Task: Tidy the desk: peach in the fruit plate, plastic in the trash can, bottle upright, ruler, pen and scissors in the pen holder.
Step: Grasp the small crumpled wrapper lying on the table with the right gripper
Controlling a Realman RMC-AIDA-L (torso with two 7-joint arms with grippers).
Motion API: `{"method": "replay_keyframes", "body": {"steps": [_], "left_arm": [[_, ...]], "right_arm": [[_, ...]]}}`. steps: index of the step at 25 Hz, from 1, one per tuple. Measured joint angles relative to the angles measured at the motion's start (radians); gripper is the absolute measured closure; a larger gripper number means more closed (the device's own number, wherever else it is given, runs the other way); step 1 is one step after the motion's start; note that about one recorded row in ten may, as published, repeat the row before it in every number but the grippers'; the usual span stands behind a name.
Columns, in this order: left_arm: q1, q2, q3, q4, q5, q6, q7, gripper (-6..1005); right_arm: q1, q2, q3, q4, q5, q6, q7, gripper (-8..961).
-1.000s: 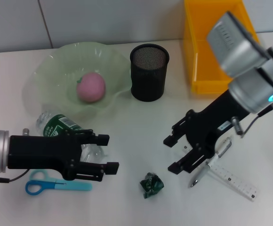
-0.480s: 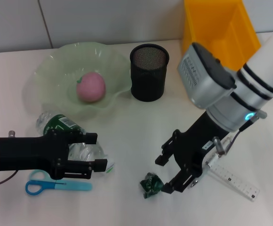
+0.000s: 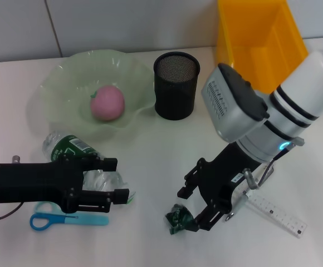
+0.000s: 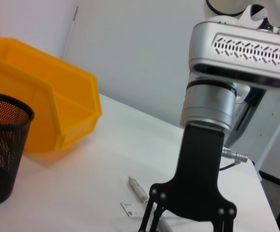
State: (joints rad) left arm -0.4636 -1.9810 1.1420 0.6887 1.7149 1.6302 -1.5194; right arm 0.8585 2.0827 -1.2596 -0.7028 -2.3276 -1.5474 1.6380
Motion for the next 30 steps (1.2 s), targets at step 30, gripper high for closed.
{"method": "replay_keyframes", "body": {"steps": [30], "left_arm": [[0.000, -0.002, -0.025, 0.000, -0.001, 0.016, 0.005, 154]], "right_arm": [[-0.008, 0.005, -0.159, 0.021, 0.090, 0.130, 0.003, 454]]}}
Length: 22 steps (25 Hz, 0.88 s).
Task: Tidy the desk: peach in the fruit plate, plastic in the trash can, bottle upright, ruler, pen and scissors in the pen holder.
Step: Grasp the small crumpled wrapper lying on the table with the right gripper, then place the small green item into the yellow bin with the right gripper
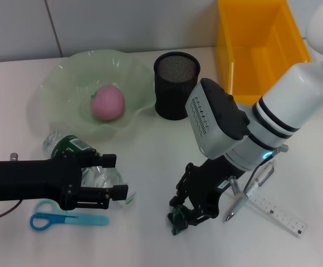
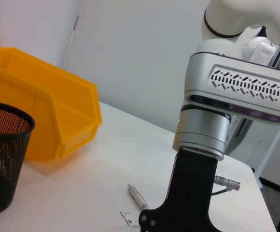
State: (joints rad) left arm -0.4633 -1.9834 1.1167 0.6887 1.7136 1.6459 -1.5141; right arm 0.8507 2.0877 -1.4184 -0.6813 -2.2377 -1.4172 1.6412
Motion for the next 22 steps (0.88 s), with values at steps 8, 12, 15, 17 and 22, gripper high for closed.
{"method": "replay_keyframes", "body": {"steps": [8, 12, 15, 17, 22], "left_arm": [[-0.003, 0.000, 0.000, 0.000, 0.001, 0.002, 0.003, 154], [-0.004, 0.000, 0.000, 0.000, 0.000, 0.002, 0.004, 154], [-0.007, 0.000, 0.000, 0.000, 0.000, 0.002, 0.004, 154], [-0.009, -0.003, 0.000, 0.000, 0.001, 0.002, 0.005, 154], [-0.012, -0.006, 0.000, 0.000, 0.001, 0.003, 0.005, 155]], "right_arm": [[-0.005, -0.008, 0.025, -0.014, 0.037, -0.016, 0.004, 607], [-0.012, -0.010, 0.101, -0.037, 0.038, -0.059, 0.004, 643], [-0.023, -0.014, 0.156, -0.065, 0.036, -0.090, 0.004, 674], [-0.052, -0.019, 0.247, -0.132, 0.035, -0.140, 0.005, 701], [-0.101, -0.031, 0.430, -0.250, 0.036, -0.222, 0.006, 749]]}}
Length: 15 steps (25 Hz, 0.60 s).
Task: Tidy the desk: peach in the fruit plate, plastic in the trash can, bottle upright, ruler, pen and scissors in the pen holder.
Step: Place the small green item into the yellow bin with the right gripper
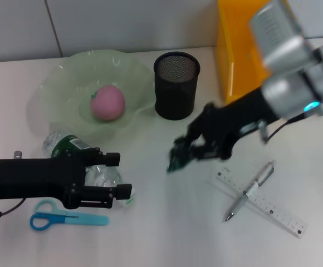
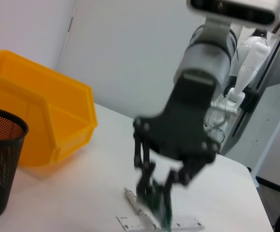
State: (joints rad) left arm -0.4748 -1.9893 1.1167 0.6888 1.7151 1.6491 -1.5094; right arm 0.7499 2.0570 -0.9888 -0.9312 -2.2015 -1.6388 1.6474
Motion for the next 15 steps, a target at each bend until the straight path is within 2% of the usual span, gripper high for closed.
{"method": "replay_keyframes", "body": {"steps": [1, 3, 4, 5, 6, 9, 10, 13, 15], "left_arm": [[0.000, 0.000, 0.000, 0.000, 0.000, 0.000, 0.000, 155], [-0.001, -0.001, 0.000, 0.000, 0.000, 0.000, 0.000, 155], [-0.002, -0.002, 0.000, 0.000, 0.000, 0.000, 0.000, 155], [-0.004, -0.003, 0.000, 0.000, 0.000, 0.000, 0.000, 155], [-0.004, -0.003, 0.000, 0.000, 0.000, 0.000, 0.000, 155], [-0.008, -0.005, 0.000, 0.000, 0.000, 0.000, 0.000, 155], [-0.009, -0.006, 0.000, 0.000, 0.000, 0.000, 0.000, 155], [-0.011, -0.006, 0.001, 0.000, 0.000, 0.000, 0.000, 155], [-0.012, -0.006, 0.002, 0.000, 0.000, 0.000, -0.001, 155]], "right_arm": [[0.000, 0.000, 0.000, 0.000, 0.000, 0.000, 0.000, 753], [-0.013, -0.005, 0.070, -0.030, 0.002, -0.015, 0.001, 762], [-0.019, -0.008, 0.120, -0.045, 0.003, -0.018, 0.001, 767], [-0.025, -0.013, 0.213, -0.060, 0.005, -0.019, 0.003, 771], [-0.025, -0.013, 0.213, -0.060, 0.005, -0.019, 0.003, 771], [-0.026, -0.026, 0.372, -0.063, 0.010, -0.008, 0.010, 771], [-0.028, -0.033, 0.457, -0.063, 0.017, 0.012, 0.013, 771], [-0.034, -0.037, 0.516, -0.063, 0.024, 0.051, 0.023, 771], [-0.055, -0.040, 0.553, -0.062, 0.047, 0.138, 0.042, 771]]}}
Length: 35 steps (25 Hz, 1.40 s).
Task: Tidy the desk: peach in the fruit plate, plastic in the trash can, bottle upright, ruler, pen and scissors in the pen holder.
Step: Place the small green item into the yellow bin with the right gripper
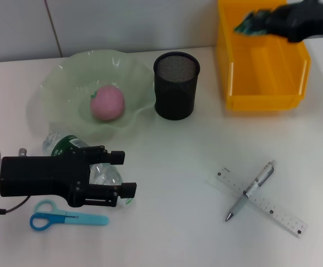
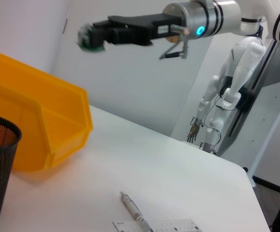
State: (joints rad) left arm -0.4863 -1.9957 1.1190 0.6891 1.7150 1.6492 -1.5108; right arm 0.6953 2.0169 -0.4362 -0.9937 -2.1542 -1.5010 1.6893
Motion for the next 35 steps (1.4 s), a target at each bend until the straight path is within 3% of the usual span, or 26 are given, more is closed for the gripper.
{"method": "replay_keyframes", "body": {"steps": [3, 8, 20, 32, 35], "left_arm": [[0.000, 0.000, 0.000, 0.000, 0.000, 0.001, 0.000, 155], [-0.002, -0.001, 0.002, 0.000, 0.000, 0.002, -0.001, 155], [-0.005, -0.006, 0.000, 0.000, 0.000, 0.003, -0.004, 155], [-0.004, -0.008, -0.002, 0.000, 0.000, 0.003, -0.008, 156], [-0.005, -0.008, -0.002, 0.000, 0.000, 0.003, -0.008, 156]], "right_arm": [[-0.016, 0.001, -0.002, 0.003, 0.016, 0.065, 0.005, 770], [-0.034, 0.022, -0.048, 0.024, 0.017, 0.237, 0.014, 770], [-0.021, 0.017, -0.216, 0.147, 0.011, 0.489, 0.042, 704], [-0.008, 0.013, -0.217, 0.182, 0.016, 0.542, 0.042, 510], [-0.008, 0.014, -0.216, 0.182, 0.017, 0.547, 0.042, 367]]}}
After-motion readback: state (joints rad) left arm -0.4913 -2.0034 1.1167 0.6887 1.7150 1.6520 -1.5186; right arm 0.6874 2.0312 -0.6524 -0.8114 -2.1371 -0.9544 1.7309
